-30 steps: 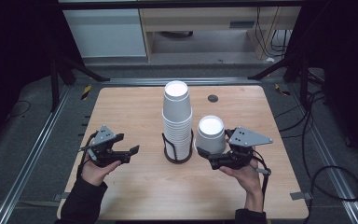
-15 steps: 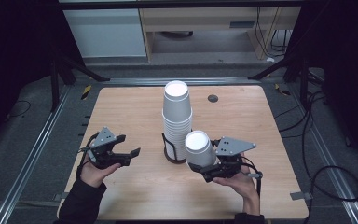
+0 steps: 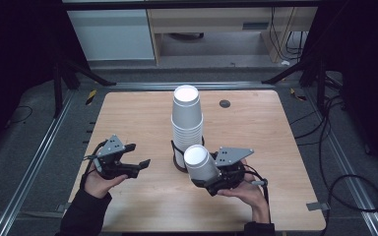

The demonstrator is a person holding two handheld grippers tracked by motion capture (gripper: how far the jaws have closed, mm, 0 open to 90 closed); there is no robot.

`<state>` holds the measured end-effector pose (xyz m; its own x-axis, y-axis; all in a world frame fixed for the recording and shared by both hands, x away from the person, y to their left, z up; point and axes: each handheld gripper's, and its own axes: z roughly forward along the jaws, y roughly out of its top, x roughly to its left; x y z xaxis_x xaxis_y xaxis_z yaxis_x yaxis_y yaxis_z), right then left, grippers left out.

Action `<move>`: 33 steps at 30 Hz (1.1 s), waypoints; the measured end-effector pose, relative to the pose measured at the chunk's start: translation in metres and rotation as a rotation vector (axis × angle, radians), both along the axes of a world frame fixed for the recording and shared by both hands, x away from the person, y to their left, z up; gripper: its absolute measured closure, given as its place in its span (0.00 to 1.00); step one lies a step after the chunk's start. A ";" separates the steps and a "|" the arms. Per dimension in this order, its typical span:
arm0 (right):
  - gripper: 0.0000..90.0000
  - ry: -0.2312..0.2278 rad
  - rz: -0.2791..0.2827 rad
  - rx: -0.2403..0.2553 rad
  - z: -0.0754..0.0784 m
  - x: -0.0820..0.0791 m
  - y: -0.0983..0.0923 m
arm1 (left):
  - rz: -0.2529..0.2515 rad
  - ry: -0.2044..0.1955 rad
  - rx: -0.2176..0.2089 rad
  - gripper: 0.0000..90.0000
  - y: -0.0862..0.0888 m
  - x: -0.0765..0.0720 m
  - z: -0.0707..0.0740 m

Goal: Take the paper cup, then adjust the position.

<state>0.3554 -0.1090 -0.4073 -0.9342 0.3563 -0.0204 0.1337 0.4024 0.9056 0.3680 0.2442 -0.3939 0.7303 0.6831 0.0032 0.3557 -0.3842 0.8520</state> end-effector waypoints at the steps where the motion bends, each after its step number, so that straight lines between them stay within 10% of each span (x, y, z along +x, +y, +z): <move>1: 0.15 0.002 0.009 -0.004 -0.001 0.000 0.001 | -0.004 0.001 0.002 0.22 0.000 0.000 0.000; 33: 0.15 0.030 0.126 -0.169 -0.011 0.010 0.037 | -0.209 -0.002 0.054 0.19 -0.023 -0.016 0.012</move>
<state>0.3653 -0.0719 -0.4186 -0.9723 0.2302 -0.0411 0.0986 0.5632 0.8204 0.3524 0.2215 -0.3816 0.8562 0.5152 0.0373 0.2613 -0.4943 0.8291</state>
